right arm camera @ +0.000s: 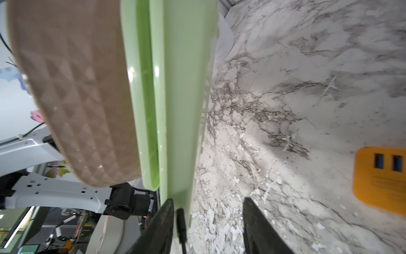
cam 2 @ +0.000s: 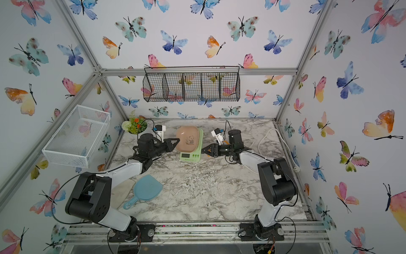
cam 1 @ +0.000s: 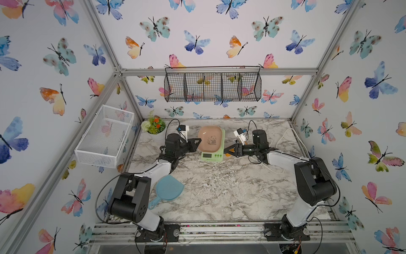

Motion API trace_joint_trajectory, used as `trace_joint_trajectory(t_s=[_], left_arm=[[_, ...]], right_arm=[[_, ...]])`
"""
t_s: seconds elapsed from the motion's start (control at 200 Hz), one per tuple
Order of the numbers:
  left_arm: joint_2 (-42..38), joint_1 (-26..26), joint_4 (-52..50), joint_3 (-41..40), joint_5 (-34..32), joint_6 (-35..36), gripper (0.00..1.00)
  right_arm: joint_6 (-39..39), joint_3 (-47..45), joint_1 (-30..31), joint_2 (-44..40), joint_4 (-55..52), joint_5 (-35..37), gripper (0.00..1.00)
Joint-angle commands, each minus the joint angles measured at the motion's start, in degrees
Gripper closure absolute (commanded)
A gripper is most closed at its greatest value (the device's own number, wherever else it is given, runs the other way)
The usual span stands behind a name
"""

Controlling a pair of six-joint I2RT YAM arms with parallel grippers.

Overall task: Charge the electronic scale
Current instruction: Insert the charging cable into the electronic scale, then place the electronic scale at the center of the board.

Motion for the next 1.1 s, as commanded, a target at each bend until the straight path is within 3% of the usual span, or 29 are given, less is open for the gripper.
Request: trace_joint_trajectory(t_s=[0.0,0.4,0.881,1.096], left_arm=[[-2.6,-0.6,1.1,1.7,-2.6,0.1,1.0],[-0.3,-1.3,-4.7,3.4,-8.2,0.3,1.0],[8.2,-1.3,-17.9,10.9,-14.8,4.1,1.0],[12.7,-1.3,-23.5,15.3,-16.4,5.5,1.0]], right_arm=[[-5.5,2.4,0.3,-3.3,-6.3,4.8,0.42],[-14.0,4.6,0.3,-11.5,-17.7,24.5,0.31],[-13.3,0.0,0.3,-20.6,-12.8,45.2,0.27],[-12.3,-1.3,0.3,-21.7,-11.9,50.3,0.24]])
